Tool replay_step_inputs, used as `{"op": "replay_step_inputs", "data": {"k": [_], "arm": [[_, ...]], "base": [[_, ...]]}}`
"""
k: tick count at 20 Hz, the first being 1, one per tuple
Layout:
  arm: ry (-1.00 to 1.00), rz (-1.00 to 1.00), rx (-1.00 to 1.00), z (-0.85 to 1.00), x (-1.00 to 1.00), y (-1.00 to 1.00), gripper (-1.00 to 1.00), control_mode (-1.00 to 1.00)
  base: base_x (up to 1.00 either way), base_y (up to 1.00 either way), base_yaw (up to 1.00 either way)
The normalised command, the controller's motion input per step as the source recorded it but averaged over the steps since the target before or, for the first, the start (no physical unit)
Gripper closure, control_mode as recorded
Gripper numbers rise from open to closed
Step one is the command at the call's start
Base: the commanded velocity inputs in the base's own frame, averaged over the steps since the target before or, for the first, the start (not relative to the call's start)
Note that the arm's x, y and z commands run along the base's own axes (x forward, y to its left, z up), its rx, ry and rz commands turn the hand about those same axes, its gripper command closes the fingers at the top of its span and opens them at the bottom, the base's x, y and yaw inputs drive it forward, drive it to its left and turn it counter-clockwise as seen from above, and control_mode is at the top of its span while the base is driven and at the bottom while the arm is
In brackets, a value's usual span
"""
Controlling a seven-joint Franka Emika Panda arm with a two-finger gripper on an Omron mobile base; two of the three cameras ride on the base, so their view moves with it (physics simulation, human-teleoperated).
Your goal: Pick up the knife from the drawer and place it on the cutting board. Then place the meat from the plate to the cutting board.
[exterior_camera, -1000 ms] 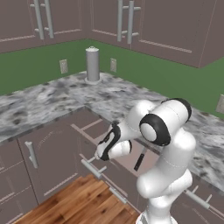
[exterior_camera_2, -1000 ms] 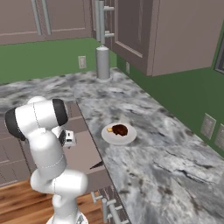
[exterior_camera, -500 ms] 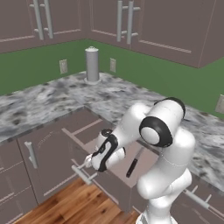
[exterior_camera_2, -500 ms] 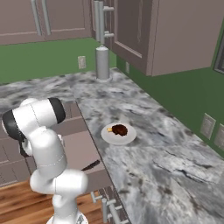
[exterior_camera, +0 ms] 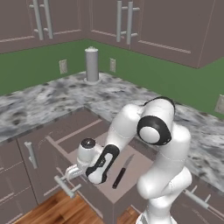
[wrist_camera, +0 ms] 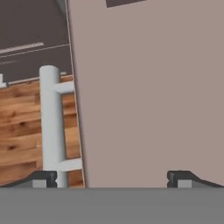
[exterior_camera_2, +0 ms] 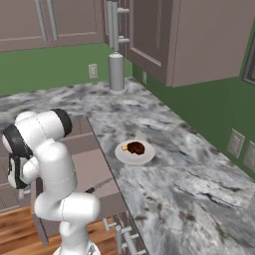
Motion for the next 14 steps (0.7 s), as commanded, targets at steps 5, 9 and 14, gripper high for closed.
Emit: {"op": "replay_step_inputs", "data": {"k": [5,9,14], "arm": [[0.05,-0.07,-0.03,-0.15,0.09,0.74,-1.00,-1.00],[0.08,-0.13,0.00,0.77,0.05,-0.23,-1.00,-1.00],[0.11,-0.19,0.01,0.87,0.05,-0.72,-1.00,-1.00]], "base": [[0.00,0.00,0.00],[0.00,0.00,0.00],[0.00,0.00,0.00]]}}
